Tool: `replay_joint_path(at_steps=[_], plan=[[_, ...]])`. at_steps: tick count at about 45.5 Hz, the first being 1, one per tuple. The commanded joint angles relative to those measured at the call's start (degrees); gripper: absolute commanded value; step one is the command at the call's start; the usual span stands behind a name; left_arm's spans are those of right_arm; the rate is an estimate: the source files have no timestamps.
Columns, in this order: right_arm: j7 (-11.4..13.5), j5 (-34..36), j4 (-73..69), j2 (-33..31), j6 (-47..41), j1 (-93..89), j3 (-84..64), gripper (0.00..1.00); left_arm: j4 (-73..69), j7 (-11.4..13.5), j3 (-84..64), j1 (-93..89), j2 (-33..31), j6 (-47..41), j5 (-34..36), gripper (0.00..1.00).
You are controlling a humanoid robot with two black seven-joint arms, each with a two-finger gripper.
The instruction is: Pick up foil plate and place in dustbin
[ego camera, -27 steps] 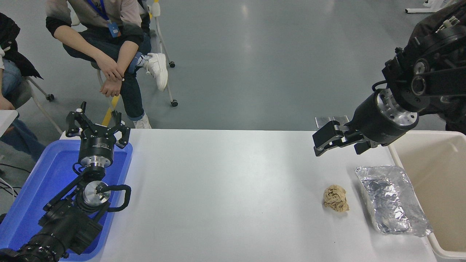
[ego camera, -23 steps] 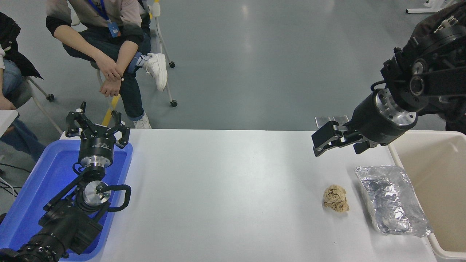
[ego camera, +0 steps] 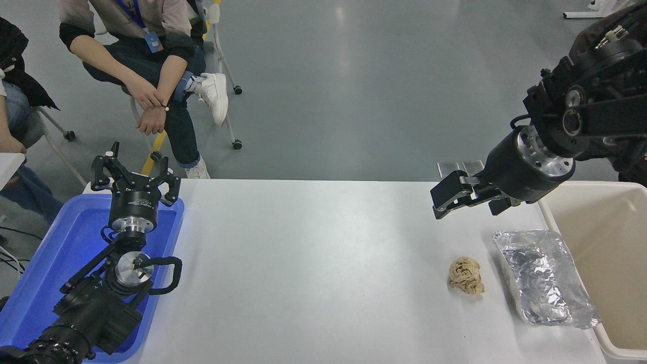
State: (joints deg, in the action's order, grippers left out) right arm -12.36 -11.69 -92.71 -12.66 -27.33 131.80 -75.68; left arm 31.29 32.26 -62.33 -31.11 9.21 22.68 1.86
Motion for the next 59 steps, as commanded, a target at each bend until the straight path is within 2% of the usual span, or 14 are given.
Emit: replay_joint_path(at_steps=[1, 9, 18, 26, 36, 45, 59], plan=[[-0.3, -7.9, 0.9, -5.4, 5.3, -6.1, -2.9, 1.0, 0.0, 0.0, 0.0, 0.0, 0.0, 0.0, 0.0, 0.99], [-0.3, -22.0, 9.3, -14.8, 13.4, -17.9, -3.4, 1.0, 0.0, 0.0, 0.0, 0.0, 0.0, 0.0, 0.0, 0.99], [-0.6, -33.0, 21.8, -25.6, 14.1, -31.0, -0.1, 1.0, 0.0, 0.0, 0.0, -0.1, 0.0, 0.0, 0.0, 0.99], [-1.9, -38.8, 30.8, -31.6, 14.2, -49.1, 16.8, 1.0, 0.0, 0.0, 0.0, -0.1, 0.0, 0.0, 0.0, 0.99], [-1.7, -38.9, 38.4, -33.0, 14.3, -62.7, 28.2, 1.0, 0.0, 0.0, 0.0, -0.1, 0.0, 0.0, 0.0, 0.99], [-1.7, -39.1, 50.0, -29.7, 14.4, -74.0, 38.5, 1.0, 0.0, 0.0, 0.0, -0.1, 0.0, 0.0, 0.0, 0.99], [-1.7, -39.6, 57.2, -25.7, 20.7, -79.5, 41.0, 1.0, 0.0, 0.0, 0.0, -0.1, 0.0, 0.0, 0.0, 0.99]])
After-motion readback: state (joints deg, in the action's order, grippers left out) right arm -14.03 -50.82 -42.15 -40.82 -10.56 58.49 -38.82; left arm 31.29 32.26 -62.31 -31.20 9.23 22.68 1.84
